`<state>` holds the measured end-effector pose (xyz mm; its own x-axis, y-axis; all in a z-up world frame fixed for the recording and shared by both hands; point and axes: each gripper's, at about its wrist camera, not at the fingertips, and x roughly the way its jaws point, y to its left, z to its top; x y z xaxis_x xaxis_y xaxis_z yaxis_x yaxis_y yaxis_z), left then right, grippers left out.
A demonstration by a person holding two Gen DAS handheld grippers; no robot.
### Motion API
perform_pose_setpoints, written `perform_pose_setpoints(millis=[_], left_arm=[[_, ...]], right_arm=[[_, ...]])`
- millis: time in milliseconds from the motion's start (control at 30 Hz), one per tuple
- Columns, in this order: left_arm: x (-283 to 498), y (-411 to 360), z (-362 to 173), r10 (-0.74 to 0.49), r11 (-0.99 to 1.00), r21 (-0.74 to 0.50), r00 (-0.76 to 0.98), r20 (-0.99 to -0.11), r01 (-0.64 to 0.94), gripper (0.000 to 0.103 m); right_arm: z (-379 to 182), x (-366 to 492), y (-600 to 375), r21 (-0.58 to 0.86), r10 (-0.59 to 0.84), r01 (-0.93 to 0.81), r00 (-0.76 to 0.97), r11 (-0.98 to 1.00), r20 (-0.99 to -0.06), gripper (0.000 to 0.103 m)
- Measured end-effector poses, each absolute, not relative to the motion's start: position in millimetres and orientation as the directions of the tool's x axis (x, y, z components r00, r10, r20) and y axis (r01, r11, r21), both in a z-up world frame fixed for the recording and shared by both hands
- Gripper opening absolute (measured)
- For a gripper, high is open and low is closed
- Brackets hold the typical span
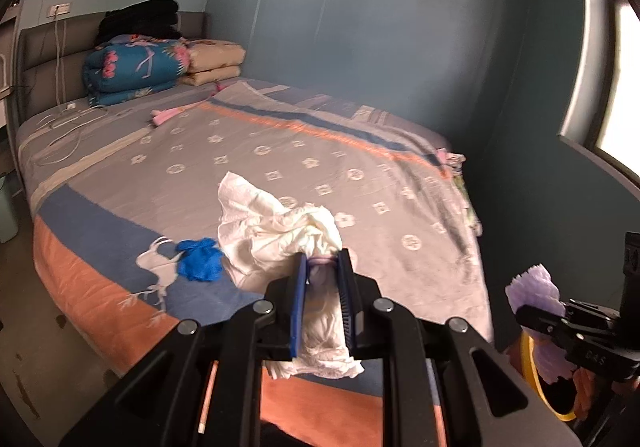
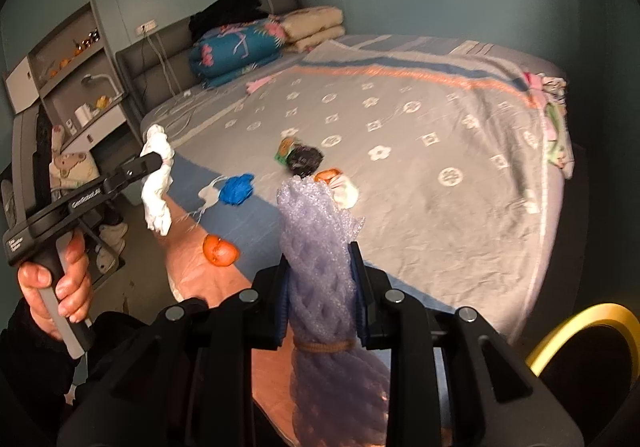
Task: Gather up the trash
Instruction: 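Carry the white cloth and lilac net with both tools over the bin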
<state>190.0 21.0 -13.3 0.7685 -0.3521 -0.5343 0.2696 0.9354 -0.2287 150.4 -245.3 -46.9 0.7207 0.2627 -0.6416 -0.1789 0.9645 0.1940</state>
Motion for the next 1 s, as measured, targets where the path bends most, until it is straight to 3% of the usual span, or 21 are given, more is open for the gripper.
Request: perform_pose_setpoints(millis=[533,1000], left_arm=[[150,-54,16,-0.488,0.872,-0.227,0.729,-0.48,0.434,0.015],[132,-137,11,-0.583,0.793,-0.183,0.634,-0.508,0.582,0.015]], right_arm=[[-11,95,-324,0.229,0.181,-0.06,0.815,0.971,-0.551,0.025],[-7,57,-393,0.277,0.087,0.069,0.855,0.959,-0.512,0.025]])
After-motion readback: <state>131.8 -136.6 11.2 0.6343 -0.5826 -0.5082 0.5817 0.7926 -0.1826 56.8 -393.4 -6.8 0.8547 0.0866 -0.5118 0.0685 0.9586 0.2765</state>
